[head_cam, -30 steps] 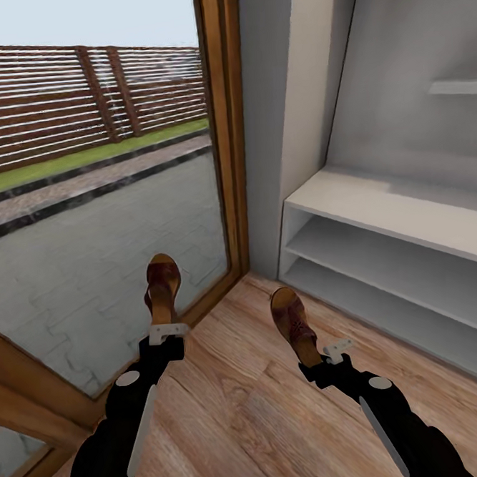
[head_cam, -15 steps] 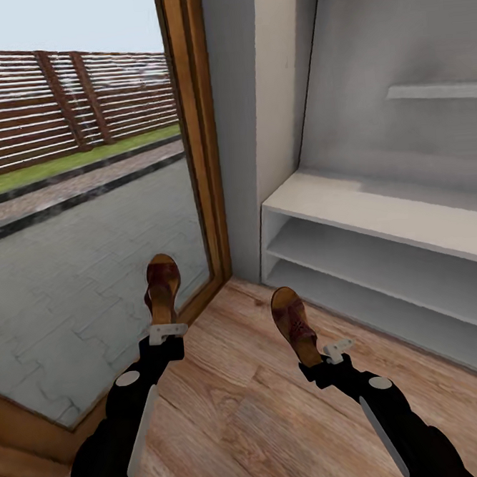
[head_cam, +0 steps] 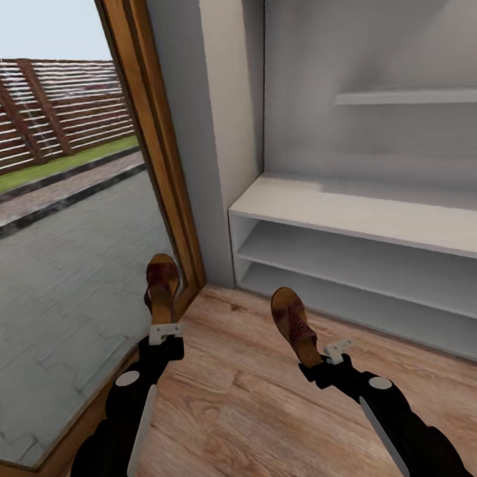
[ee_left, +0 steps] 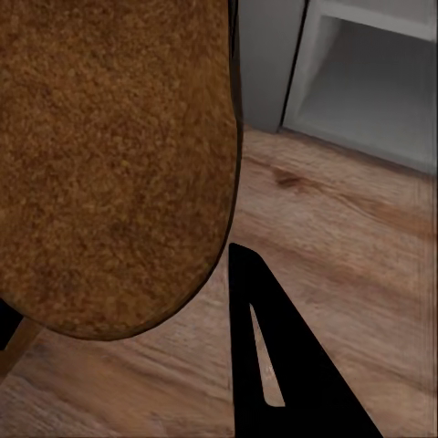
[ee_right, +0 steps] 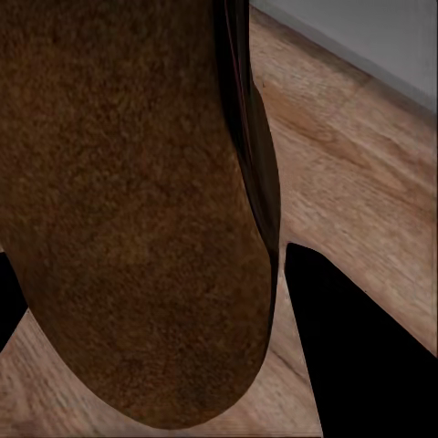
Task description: Pick up the two gym shoes and the two sandals from the corridor floor and place them onto the hallstand (shoe rack) in the corridor, making sure they are on the rack and not on the floor. Arrange them so the two gym shoes are next to each other and the two sandals are next to each other.
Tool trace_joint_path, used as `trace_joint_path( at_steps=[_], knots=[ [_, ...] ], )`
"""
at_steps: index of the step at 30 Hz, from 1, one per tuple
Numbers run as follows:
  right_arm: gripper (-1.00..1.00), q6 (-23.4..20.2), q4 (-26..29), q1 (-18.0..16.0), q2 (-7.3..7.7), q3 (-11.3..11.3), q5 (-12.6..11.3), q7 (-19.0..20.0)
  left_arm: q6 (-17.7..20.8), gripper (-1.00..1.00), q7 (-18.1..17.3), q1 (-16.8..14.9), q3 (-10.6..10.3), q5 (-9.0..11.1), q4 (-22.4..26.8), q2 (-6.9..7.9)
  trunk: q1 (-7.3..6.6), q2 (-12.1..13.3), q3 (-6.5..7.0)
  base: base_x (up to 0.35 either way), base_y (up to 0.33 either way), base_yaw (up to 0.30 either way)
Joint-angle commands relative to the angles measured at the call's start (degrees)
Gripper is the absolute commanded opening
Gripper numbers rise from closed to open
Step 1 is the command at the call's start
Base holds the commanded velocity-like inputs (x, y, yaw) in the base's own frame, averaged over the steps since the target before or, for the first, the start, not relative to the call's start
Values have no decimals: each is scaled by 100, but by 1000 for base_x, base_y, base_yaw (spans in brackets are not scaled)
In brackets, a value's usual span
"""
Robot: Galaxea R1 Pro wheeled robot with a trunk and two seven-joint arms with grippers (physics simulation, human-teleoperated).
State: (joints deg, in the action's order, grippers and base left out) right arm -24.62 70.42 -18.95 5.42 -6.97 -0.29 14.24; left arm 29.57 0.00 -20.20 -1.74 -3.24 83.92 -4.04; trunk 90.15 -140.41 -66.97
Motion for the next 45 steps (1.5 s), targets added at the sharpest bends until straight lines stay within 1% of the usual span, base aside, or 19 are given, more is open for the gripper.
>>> trace_joint_path(
  at_steps=[1, 10, 38, 45],
  knots=[
    [-100, -34, 7, -4, 3, -7, -14, 0, 31, -100, 0, -1, -2, -31, 10, 0, -1, -2, 1, 0, 46, -278],
    [-100, -34, 7, -3, 3, -6, -15, 0, 31, -100, 0, -1, -6, -28, 10, -2, -1, -2, 51, 0, 149, -277],
    [-100, -34, 7, -3, 3, -6, -10, 0, 28, -100, 0, -1, -10, -30, 10, -6, -1, -2, 205, 0, 6, -275],
    [-100, -34, 7, -3, 3, -6, -11, 0, 27, -100, 0, 0, -11, -27, 7, -8, -1, -2, 244, 0, 189, -274]
  ],
)
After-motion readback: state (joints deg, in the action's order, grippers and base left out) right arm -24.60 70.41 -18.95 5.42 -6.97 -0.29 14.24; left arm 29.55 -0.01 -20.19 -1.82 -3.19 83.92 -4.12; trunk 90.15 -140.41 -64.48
